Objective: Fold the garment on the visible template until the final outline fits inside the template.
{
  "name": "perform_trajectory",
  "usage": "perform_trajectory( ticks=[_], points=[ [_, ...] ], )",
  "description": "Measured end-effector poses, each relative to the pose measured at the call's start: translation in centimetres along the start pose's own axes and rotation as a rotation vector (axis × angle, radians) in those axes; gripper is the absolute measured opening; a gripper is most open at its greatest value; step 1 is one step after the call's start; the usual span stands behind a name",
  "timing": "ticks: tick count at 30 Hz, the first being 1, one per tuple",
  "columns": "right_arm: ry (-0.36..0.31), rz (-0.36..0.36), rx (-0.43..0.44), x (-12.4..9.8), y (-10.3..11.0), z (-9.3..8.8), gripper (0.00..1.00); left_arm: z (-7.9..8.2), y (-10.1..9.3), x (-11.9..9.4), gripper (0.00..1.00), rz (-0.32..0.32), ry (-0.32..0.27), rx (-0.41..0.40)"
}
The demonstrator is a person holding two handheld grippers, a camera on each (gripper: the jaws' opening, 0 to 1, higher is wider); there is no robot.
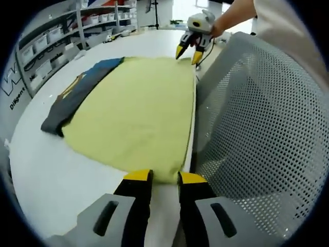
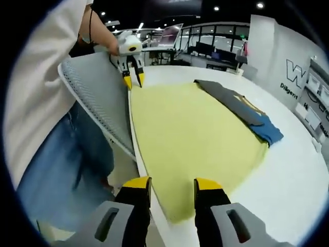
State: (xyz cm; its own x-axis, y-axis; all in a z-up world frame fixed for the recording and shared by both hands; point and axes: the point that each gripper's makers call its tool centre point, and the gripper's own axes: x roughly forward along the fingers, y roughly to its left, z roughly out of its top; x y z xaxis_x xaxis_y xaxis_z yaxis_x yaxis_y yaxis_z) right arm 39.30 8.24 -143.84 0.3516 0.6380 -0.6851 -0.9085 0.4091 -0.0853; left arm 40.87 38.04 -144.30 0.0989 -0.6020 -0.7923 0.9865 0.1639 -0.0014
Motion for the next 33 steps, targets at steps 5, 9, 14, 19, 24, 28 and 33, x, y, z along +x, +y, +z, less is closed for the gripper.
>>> perform_trajectory(
  ticks=[5, 9, 14, 19, 24, 28, 33],
  points=[
    [0.019, 0.006, -0.013, -0.6, 0.2, -0.8, 0.22, 0.0, -0.4, 0.0, 0.11, -0.024, -0.001, 0.012],
    [0.037, -0.003, -0.014, -1.2, -0.3, -1.7, 0.19, 0.0, -0.5, 0.1, 0.06, -0.032, 0.0, 0.01],
    [0.048, 0.009, -0.041, -1.4, -0.2, -2.1, 0.13, -0.1, -0.2, 0.1, 0.03, -0.03, 0.016, 0.015],
    [0.056, 0.007, -0.051, -1.6, -0.3, -2.3, 0.04, -0.1, -0.2, 0.0, 0.02, -0.029, 0.027, 0.016],
    [0.056, 0.01, -0.057, -1.6, -0.3, -2.3, 0.0, -0.2, -0.2, -0.1, 0.02, -0.026, 0.034, 0.002],
    [0.056, 0.023, -0.067, -1.9, -0.3, -2.0, 0.0, -0.3, -0.3, -0.4, 0.02, -0.031, 0.045, 0.003],
    [0.051, 0.025, -0.079, -2.5, -0.5, -1.1, 0.0, 0.5, 0.0, -1.5, 0.01, -0.031, 0.034, 0.0]
  ],
)
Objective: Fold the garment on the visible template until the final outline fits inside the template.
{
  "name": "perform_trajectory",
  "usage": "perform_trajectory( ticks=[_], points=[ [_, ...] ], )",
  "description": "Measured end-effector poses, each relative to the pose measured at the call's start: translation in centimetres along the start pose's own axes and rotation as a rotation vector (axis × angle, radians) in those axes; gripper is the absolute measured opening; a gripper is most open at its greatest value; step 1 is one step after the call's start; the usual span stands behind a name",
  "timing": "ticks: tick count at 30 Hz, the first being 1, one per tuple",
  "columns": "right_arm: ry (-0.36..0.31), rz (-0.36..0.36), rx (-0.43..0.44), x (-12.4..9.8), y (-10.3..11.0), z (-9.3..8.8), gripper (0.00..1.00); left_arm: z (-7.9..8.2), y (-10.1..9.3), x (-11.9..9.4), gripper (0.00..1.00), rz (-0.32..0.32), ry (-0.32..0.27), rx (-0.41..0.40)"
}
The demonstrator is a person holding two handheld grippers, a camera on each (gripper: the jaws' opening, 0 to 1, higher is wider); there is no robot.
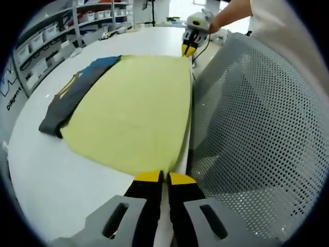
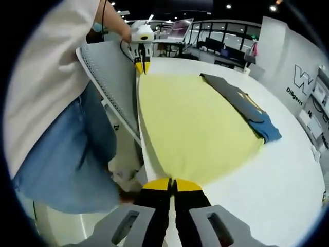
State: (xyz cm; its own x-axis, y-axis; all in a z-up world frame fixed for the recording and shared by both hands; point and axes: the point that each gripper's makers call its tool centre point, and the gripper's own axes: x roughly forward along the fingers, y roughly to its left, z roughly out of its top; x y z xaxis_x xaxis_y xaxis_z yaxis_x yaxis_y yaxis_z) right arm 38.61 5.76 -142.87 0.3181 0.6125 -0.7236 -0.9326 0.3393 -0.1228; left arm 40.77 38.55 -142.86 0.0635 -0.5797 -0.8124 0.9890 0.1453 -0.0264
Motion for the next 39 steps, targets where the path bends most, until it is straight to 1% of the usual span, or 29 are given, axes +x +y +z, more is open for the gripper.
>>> perform_trajectory(
  ticks=[2, 4, 5, 7, 11, 15, 18, 21, 22, 24, 27, 29, 31, 32, 35, 39],
  points=[
    [-0.008, 0.0, -0.005, -0.5, -0.3, 0.6, 0.0, 0.2, 0.3, -0.4, 0.01, 0.0, -0.009, -0.004],
    [-0.016, -0.011, 0.0, -0.9, -0.9, 1.1, 0.0, 0.9, 0.6, -1.2, 0.01, 0.0, -0.027, -0.017],
    [-0.025, -0.023, 0.002, -1.3, -1.4, 1.6, 0.0, 1.4, 0.9, -1.6, 0.01, 0.0, -0.041, -0.026],
    [-0.041, -0.037, 0.008, -1.9, -2.2, 2.5, 0.0, 1.9, 1.6, -2.3, 0.01, 0.006, -0.049, -0.031],
    [-0.061, -0.06, 0.011, -2.6, -3.8, 3.7, 0.0, 3.6, 3.3, -3.7, 0.01, 0.024, -0.075, -0.032],
    [-0.076, -0.081, 0.002, -3.4, -5.7, 5.1, 0.0, 5.0, 5.6, -4.9, 0.01, 0.046, -0.103, -0.045],
    [-0.094, -0.102, 0.01, -3.9, -7.5, 6.3, 0.0, 6.1, 7.2, -5.9, 0.0, 0.066, -0.128, -0.055],
    [-0.103, -0.123, -0.002, -4.2, -9.3, 7.3, 0.0, 7.1, 9.3, -6.7, 0.0, 0.093, -0.159, -0.071],
    [-0.105, -0.127, -0.002, -4.2, -9.6, 7.4, 0.0, 7.3, 9.8, -6.8, 0.0, 0.098, -0.164, -0.075],
    [-0.114, -0.156, -0.004, -4.3, -11.2, 8.2, 0.0, 7.9, 10.9, -7.0, 0.0, 0.111, -0.179, -0.084],
    [-0.127, -0.185, -0.007, -4.4, -13.1, 9.3, 0.0, 8.3, 12.5, -7.1, 0.0, 0.128, -0.188, -0.095],
    [-0.133, -0.195, -0.01, -4.3, -14.1, 9.7, 0.0, 8.5, 14.0, -7.1, 0.0, 0.148, -0.187, -0.098],
    [-0.129, -0.211, -0.023, -4.2, -15.5, 10.0, 0.0, 9.1, 15.3, -7.4, 0.0, 0.162, -0.201, -0.112],
    [-0.132, -0.221, -0.015, -4.1, -16.4, 10.3, 0.0, 9.2, 15.5, -7.5, 0.0, 0.165, -0.203, -0.114],
    [-0.133, -0.244, -0.013, -3.8, -18.5, 10.9, 0.0, 10.0, 17.6, -7.9, 0.0, 0.191, -0.215, -0.122],
    [-0.131, -0.259, -0.02, -3.2, -21.1, 11.6, 0.0, 10.7, 20.4, -8.1, 0.0, 0.215, -0.222, -0.132]
  ],
)
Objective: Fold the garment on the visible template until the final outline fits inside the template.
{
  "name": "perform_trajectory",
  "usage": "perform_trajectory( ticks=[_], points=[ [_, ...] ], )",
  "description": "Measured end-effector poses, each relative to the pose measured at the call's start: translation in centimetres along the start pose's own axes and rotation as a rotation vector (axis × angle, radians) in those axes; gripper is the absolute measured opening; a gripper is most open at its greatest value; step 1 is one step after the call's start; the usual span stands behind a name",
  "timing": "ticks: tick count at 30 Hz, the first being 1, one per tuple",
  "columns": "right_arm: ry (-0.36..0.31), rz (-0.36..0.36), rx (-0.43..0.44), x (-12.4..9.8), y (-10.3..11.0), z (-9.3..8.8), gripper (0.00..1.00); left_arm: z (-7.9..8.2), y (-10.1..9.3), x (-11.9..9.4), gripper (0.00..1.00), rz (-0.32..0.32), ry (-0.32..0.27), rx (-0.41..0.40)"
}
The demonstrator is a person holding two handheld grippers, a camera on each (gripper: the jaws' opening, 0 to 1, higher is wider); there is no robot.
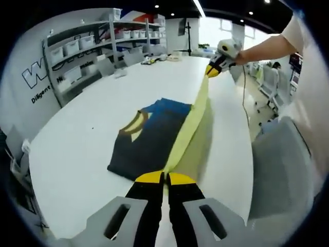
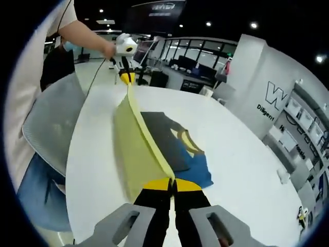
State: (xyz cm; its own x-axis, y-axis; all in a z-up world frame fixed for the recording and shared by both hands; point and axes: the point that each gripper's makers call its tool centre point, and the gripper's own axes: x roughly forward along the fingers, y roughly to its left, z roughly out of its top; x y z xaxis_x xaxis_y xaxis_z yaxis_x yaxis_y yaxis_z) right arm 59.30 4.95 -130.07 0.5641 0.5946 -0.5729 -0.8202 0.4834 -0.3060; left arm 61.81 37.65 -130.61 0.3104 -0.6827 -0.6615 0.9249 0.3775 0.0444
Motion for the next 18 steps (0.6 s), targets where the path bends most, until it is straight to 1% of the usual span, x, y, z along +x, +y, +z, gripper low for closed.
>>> perform_trajectory(
  ticks=[3, 7, 11, 13, 15, 18],
  points=[
    [0.004, -0.01, -0.003, 0.9, -1.7, 0.1, 0.0, 0.9, 2.2, 0.7, 0.0, 0.017, -0.015, -0.026],
    [0.014, -0.021, 0.003, 2.2, -4.1, -0.2, 0.0, 1.4, 4.6, 2.2, 0.0, 0.026, -0.02, -0.055],
    [0.023, -0.027, 0.006, 3.7, -5.8, -0.6, 0.0, 1.3, 6.5, 3.6, 0.0, 0.03, -0.016, -0.079],
    [0.031, -0.023, 0.01, 4.6, -6.6, -1.0, 0.0, 1.0, 7.3, 4.4, 0.0, 0.025, 0.004, -0.085],
    [0.043, -0.026, 0.013, 5.5, -7.4, -1.5, 0.0, 1.1, 7.8, 4.9, 0.0, 0.022, 0.01, -0.089],
    [0.045, -0.029, 0.03, 6.6, -8.4, -1.7, 0.0, 1.1, 9.3, 5.6, 0.0, 0.029, 0.023, -0.106]
  ],
)
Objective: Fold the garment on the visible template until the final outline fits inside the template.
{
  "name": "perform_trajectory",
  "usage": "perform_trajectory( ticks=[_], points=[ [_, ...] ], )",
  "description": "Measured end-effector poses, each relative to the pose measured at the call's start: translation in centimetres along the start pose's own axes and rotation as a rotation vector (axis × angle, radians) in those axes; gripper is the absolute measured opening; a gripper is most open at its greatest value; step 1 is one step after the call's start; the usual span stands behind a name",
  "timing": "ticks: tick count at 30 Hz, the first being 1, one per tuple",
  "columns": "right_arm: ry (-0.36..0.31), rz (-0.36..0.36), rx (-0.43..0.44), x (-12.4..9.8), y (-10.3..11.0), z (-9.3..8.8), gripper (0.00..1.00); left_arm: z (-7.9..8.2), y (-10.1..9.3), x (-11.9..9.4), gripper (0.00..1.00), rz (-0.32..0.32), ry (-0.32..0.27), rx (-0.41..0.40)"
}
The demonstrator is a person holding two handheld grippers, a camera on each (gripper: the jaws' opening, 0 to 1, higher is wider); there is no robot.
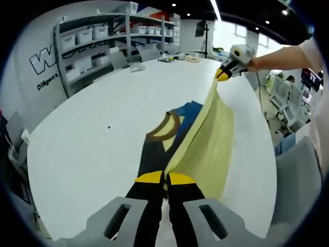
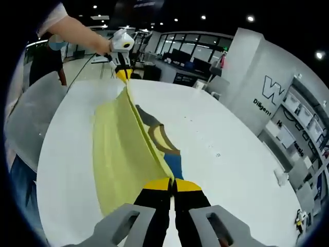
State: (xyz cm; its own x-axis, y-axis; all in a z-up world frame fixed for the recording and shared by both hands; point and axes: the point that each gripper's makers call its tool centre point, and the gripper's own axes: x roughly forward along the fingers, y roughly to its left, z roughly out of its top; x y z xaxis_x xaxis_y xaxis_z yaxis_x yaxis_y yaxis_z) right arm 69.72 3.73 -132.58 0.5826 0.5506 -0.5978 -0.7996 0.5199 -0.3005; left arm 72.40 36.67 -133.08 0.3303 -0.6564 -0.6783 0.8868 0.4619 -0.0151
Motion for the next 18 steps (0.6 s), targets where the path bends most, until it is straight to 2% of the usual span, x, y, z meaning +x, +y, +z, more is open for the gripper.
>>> perform_trajectory(
  ticks=[9, 13, 18],
  points=[
    [0.024, 0.0, 0.029, 3.4, -3.0, -1.1, 0.0, 0.0, 3.4, 2.7, 0.0, 0.02, 0.032, -0.079],
    [0.038, -0.004, 0.041, 4.7, -3.8, -1.5, 0.0, 0.1, 3.8, 3.5, 0.0, 0.031, 0.044, -0.103],
    [0.078, 0.002, 0.059, 6.4, -4.4, -2.6, 0.0, -0.5, 4.1, 4.7, 0.0, 0.038, 0.092, -0.117]
  ],
)
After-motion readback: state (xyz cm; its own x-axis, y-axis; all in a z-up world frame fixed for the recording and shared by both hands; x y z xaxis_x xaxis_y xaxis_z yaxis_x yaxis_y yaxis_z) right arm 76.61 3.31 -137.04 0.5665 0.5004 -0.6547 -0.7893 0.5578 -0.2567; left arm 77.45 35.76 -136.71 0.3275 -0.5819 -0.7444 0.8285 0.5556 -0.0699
